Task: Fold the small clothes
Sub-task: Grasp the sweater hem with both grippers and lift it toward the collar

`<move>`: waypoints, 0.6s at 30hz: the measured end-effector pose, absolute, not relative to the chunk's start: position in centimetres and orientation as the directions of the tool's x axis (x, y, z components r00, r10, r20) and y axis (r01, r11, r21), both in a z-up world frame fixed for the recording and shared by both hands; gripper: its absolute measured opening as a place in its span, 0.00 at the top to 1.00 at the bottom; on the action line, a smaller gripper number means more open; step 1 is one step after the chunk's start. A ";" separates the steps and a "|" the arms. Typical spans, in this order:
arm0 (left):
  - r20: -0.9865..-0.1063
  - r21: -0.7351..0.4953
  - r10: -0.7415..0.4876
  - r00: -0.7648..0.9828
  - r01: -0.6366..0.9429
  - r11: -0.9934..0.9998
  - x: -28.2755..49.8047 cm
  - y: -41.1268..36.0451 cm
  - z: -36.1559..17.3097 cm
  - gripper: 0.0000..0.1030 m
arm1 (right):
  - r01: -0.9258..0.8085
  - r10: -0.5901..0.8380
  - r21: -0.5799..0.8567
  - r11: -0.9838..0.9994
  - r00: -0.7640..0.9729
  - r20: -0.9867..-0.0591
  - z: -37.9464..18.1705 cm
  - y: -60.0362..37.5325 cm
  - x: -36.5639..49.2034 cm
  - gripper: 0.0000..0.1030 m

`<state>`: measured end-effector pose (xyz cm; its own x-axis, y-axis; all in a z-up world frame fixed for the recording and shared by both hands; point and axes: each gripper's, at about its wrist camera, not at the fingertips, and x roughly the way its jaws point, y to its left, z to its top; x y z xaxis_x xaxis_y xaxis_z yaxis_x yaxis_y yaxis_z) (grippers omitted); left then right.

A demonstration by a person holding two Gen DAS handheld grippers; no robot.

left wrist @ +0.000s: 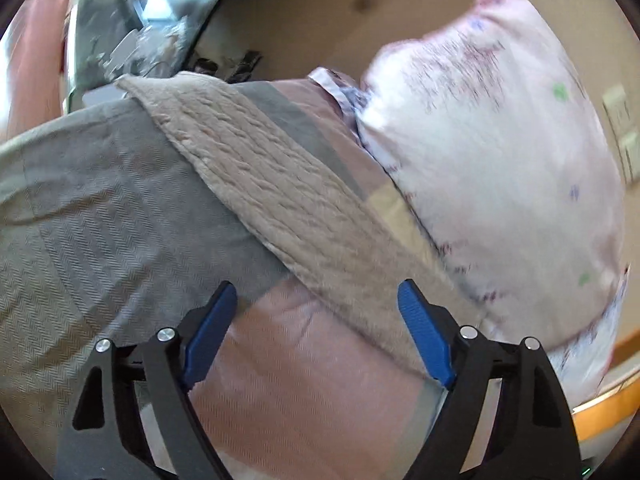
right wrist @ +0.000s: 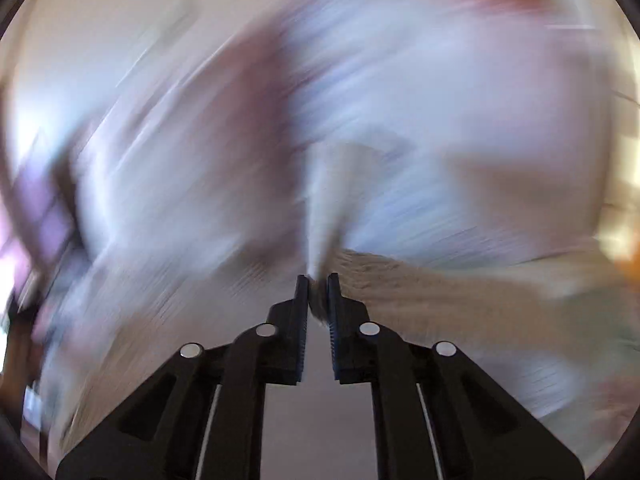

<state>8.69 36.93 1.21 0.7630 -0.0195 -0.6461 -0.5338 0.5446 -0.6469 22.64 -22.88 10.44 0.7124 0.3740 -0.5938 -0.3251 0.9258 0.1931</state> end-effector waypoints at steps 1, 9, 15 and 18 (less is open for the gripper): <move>-0.643 -0.659 -0.024 0.765 -0.538 0.525 8.6 37.2 1.2 0.22 | -0.392 0.415 0.190 0.900 0.636 -0.651 8.9 -19.7 22.6 0.78; -0.649 -0.679 0.019 0.760 -0.591 0.435 9.6 40.7 0.5 0.55 | -0.319 0.373 0.200 0.926 0.701 -0.608 9.3 -23.1 20.4 0.16; -0.671 -0.648 0.026 0.741 -0.604 0.463 11.9 42.0 1.1 0.94 | -0.145 0.259 0.226 0.963 0.723 -0.640 8.1 -31.0 19.1 0.14; -0.625 -0.567 0.050 0.779 -0.498 0.656 14.2 37.7 6.7 0.94 | -0.087 0.225 0.239 0.967 0.729 -0.646 7.7 -33.6 18.6 0.14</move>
